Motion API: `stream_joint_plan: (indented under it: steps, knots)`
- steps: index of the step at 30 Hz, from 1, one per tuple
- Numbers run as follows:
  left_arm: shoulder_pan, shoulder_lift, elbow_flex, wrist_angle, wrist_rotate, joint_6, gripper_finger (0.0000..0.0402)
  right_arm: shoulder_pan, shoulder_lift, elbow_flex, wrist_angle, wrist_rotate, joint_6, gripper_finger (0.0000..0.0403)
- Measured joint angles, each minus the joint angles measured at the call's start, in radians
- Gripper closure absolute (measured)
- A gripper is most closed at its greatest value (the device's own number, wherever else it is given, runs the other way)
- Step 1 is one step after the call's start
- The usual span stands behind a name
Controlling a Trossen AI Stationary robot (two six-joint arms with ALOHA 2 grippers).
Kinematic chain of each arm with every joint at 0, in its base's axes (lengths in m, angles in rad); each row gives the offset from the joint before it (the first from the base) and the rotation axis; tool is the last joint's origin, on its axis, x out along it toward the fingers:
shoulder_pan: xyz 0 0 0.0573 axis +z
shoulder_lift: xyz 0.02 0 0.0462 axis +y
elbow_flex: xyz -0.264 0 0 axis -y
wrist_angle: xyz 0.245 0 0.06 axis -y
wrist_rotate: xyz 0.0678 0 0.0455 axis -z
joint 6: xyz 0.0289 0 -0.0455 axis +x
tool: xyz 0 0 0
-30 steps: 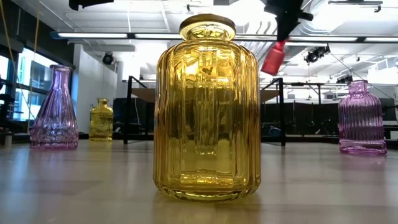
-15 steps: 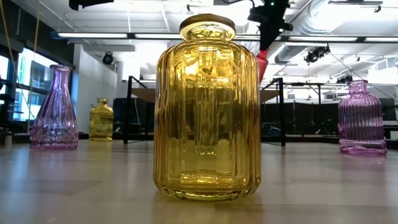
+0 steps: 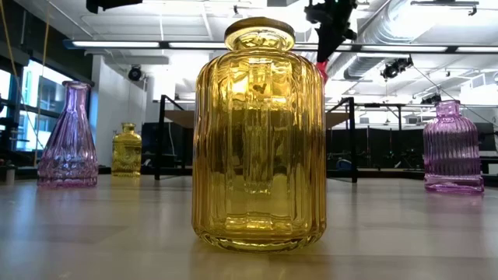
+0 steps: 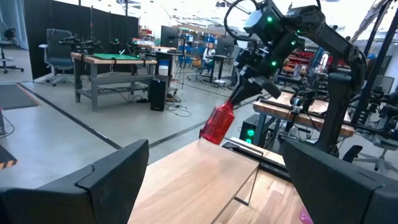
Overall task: Sort vases onto shelf
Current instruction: Put the top red vase on the shelf
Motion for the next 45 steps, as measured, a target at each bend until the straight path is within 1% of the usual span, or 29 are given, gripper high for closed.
stream_joint_plan:
  steps: [9, 14, 18, 20, 26, 37, 45]
  knots:
    - [0.000, 0.000, 0.000, -0.001, 0.000, -0.016, 0.0039, -0.022, 0.131, 0.224, -0.191, -0.018, -0.028, 0.0402]
    - [0.000, 0.000, 0.000, -0.011, 0.000, -0.017, 0.0039, -0.020, 0.202, 0.323, -0.241, -0.015, -0.061, 0.0402]
    - [0.000, 0.000, 0.000, -0.022, 0.000, -0.030, 0.0039, -0.019, 0.232, 0.367, -0.236, -0.015, -0.062, 0.0402]
    - [0.000, 0.000, 0.000, -0.030, 0.000, -0.035, 0.0039, -0.019, 0.236, 0.370, -0.238, -0.018, -0.066, 0.0402]
    - [0.000, 0.000, 0.000, -0.032, 0.005, -0.035, 0.0039, -0.019, 0.237, 0.322, -0.240, -0.021, -0.069, 0.0402]
    - [0.000, 0.000, 0.000, -0.031, 0.005, -0.035, 0.0039, -0.019, 0.237, 0.321, -0.239, -0.051, -0.071, 0.0402]
    - [0.000, 0.000, 0.000, -0.030, 0.005, -0.035, 0.0039, -0.020, 0.237, 0.321, -0.239, -0.050, -0.079, 0.0402]
